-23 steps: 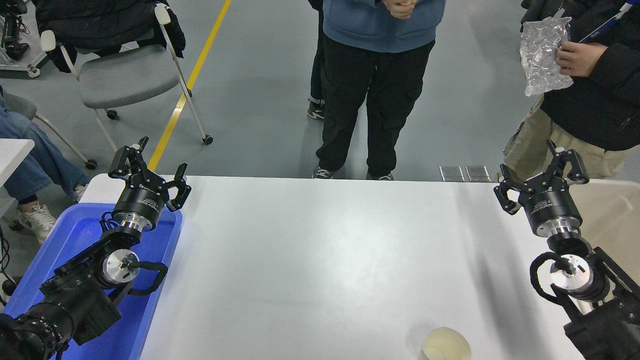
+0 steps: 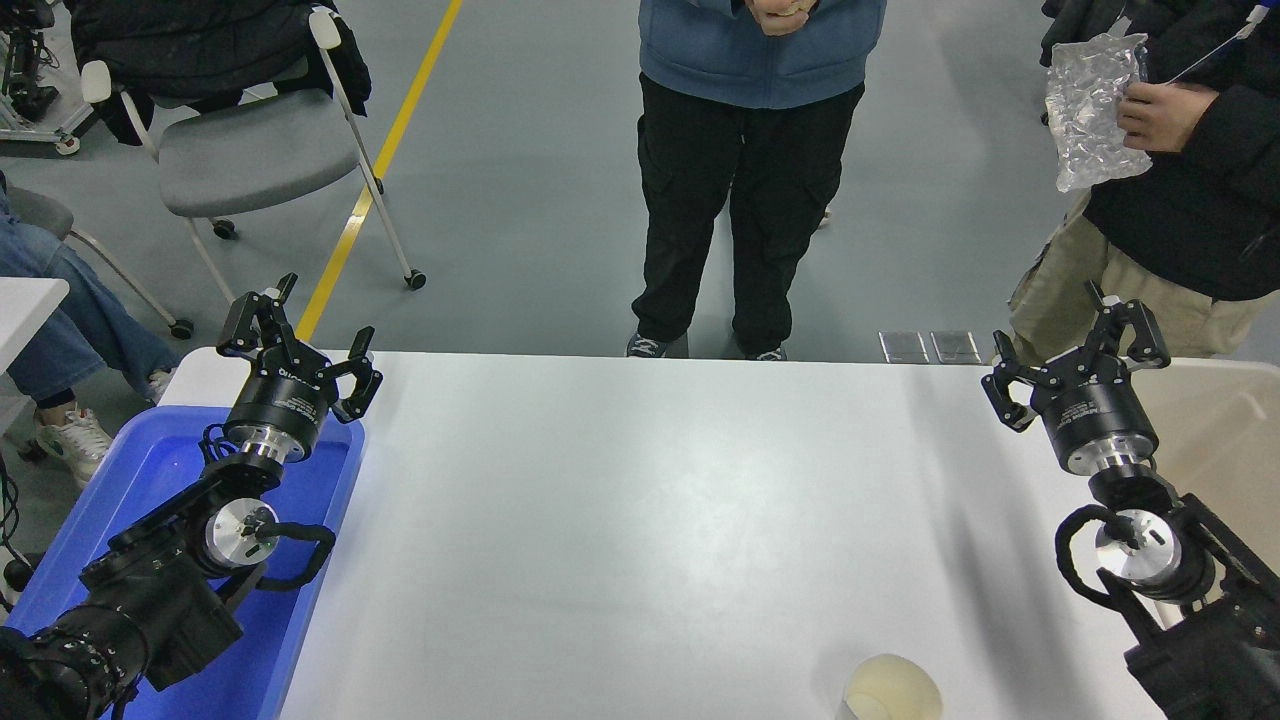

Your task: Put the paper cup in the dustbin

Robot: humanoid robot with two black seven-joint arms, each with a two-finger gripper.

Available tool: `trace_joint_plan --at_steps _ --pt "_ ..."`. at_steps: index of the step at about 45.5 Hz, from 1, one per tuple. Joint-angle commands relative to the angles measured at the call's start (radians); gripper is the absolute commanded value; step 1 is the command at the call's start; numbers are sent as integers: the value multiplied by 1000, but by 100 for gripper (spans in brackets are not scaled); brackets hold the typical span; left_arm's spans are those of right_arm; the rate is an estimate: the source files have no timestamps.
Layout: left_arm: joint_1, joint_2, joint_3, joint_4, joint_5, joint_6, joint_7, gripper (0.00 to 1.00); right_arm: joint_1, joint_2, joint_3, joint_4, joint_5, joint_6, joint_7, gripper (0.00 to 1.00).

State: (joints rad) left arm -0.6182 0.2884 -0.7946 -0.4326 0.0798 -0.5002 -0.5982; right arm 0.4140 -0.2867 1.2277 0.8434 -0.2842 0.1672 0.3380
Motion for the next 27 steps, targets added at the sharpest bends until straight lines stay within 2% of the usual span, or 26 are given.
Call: trace_joint_plan --at_steps 1,18,21,27 --pt "0 0 0 0 0 0 0 100 3 -25 -74 19 -9 3 -11 99" --pt "0 0 0 0 0 0 0 100 46 -239 -260 174 -39 14 -31 99" --pt "0 0 0 0 0 0 0 100 71 -293 -293 206 -65 17 -72 99" --pt "0 0 0 0 0 0 0 100 127 -371 -341 252 -110 61 -220 99"
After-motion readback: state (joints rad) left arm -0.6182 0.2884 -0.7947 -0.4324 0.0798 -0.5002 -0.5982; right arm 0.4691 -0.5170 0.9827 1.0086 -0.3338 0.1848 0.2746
